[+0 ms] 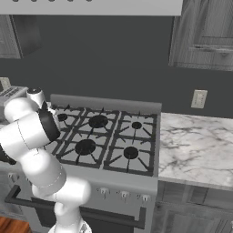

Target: Put the lime and broccoli in the pan. Then turn on the front left burner and set the heat to medium.

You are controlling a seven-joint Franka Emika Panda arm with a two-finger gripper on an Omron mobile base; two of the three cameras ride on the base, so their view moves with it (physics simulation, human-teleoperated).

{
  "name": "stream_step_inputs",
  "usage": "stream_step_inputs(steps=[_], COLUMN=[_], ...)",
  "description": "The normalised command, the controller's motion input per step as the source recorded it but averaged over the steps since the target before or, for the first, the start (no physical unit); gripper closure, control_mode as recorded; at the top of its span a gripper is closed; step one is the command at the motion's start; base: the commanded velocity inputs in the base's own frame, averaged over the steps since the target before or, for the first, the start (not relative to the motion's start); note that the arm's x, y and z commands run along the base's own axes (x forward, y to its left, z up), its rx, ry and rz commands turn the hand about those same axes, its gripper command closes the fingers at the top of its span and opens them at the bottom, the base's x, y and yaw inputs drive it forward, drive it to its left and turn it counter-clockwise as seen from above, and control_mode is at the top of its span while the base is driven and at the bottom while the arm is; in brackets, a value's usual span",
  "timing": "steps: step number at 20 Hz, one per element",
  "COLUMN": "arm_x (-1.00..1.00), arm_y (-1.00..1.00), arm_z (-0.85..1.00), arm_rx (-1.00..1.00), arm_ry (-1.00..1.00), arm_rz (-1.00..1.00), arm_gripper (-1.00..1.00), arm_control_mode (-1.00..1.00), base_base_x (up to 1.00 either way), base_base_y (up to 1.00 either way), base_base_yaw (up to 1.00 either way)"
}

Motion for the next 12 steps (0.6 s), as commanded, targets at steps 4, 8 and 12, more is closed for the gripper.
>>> stream_step_inputs(steps=[4,8,12], arm_x=[0.0,0.0,0.0], arm_y=[0.0,0.0,0.0], arm_z=[-0.28,-0.05,0.0], arm_rx=[0.0,0.0,0.0], arm_ry=[0.0,0.0,0.0], arm_rz=[0.0,0.0,0.0], arm_gripper=[1.0,-1.0,-1.0], arm_control_mode=[-1.0,-1.0,-1.0], base_base_x=[0.0,0.0,0.0], base_base_y=[0.0,0.0,0.0], base_base_yaw=[0.0,0.0,0.0])
